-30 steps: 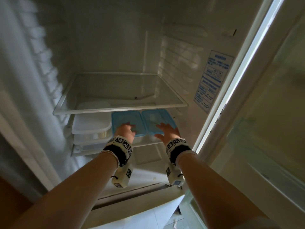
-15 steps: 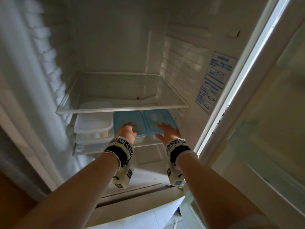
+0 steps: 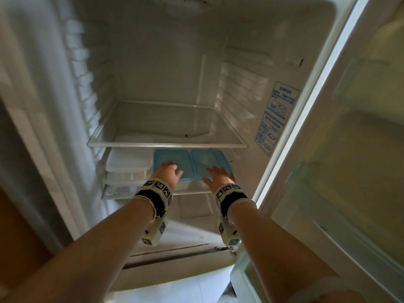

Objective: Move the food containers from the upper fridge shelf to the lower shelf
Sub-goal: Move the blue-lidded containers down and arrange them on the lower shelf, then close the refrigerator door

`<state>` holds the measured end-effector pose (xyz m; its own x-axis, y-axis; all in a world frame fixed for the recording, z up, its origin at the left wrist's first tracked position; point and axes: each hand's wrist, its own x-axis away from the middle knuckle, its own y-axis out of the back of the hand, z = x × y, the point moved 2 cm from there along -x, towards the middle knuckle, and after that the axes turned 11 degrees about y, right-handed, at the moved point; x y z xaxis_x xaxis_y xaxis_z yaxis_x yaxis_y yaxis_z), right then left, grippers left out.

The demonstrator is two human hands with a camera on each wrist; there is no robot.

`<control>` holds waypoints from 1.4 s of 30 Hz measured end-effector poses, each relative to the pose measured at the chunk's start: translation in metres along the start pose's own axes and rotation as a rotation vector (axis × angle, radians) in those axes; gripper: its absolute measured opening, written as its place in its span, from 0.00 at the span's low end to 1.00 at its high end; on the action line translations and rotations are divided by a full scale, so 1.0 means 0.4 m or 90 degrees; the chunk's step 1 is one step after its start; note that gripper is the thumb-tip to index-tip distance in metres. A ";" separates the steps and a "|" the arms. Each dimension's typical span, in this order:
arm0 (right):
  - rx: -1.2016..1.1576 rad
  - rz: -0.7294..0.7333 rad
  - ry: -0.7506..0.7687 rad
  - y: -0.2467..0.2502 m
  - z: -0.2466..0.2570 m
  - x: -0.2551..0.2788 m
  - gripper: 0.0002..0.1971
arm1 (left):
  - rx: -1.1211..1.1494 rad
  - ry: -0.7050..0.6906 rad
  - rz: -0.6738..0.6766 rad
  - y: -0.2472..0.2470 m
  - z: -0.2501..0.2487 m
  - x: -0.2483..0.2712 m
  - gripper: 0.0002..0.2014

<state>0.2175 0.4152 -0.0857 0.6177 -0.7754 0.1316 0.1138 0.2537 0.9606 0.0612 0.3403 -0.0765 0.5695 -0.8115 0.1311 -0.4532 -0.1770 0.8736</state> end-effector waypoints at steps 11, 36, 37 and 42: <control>0.095 -0.006 0.016 -0.030 0.115 0.245 0.26 | -0.112 -0.060 0.046 0.010 0.091 0.234 0.25; 0.029 0.115 -0.024 -0.288 0.095 1.018 0.26 | -0.116 -0.010 0.104 -0.203 0.199 0.972 0.25; 0.026 0.114 -0.019 -0.298 0.084 1.050 0.26 | -0.119 -0.008 0.104 -0.214 0.195 1.006 0.25; 0.030 0.088 0.007 -0.309 0.048 1.214 0.26 | -0.132 -0.011 0.118 -0.258 0.175 1.169 0.25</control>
<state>0.4886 -0.0039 -0.1359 0.6337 -0.7284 0.2606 -0.0097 0.3294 0.9441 0.3264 -0.0598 -0.1380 0.4773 -0.8293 0.2905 -0.3966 0.0917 0.9134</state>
